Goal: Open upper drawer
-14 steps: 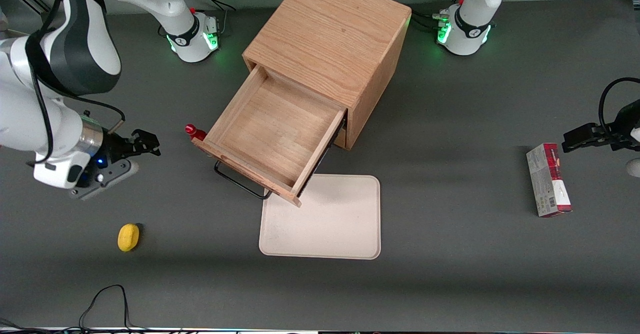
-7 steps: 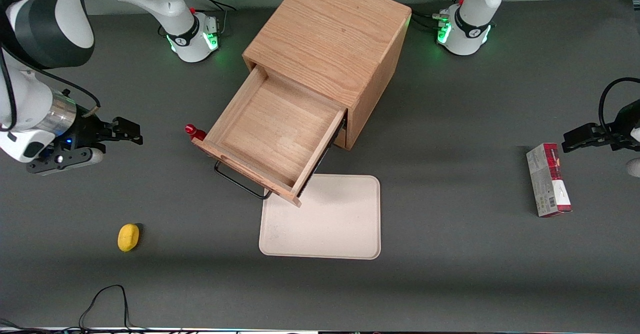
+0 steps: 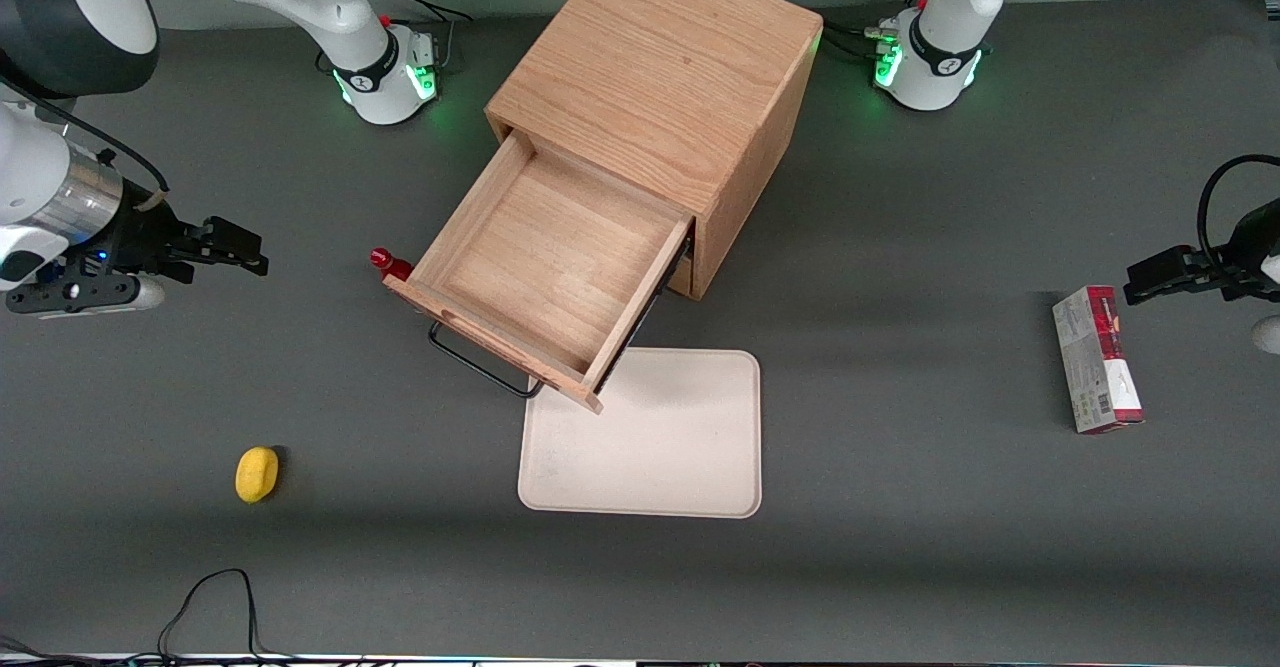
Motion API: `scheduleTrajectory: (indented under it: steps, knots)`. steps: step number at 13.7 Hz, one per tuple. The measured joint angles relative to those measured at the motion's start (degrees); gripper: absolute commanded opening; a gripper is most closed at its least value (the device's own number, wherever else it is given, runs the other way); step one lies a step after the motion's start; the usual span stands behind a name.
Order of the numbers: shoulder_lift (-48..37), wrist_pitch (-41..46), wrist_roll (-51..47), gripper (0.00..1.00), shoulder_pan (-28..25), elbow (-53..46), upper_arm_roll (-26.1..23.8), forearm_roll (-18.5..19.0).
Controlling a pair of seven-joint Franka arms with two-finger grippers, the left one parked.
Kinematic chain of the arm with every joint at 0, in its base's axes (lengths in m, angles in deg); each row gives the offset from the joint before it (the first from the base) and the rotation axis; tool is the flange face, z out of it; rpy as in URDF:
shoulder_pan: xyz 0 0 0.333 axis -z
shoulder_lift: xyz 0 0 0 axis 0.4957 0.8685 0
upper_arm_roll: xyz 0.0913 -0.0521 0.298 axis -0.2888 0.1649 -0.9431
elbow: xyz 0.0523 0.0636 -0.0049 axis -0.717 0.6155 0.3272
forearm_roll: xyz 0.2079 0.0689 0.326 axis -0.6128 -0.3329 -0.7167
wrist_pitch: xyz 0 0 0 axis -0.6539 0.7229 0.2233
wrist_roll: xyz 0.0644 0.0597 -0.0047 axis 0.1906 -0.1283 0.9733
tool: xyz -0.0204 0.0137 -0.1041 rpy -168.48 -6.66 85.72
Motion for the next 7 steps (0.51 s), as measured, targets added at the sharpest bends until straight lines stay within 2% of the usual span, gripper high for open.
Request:
scheduleTrajectory:
  steps: [3, 4, 7]
  knots:
    - [-1.32, 0.0, 0.79, 1.0, 8.2, 0.56, -8.95, 0.31]
    - [-1.52, 0.01, 0.78, 1.0, 9.29, 0.62, -10.75, 0.37]
    - [-1.56, 0.89, 0.77, 1.0, 9.59, 0.82, -11.63, 0.42]
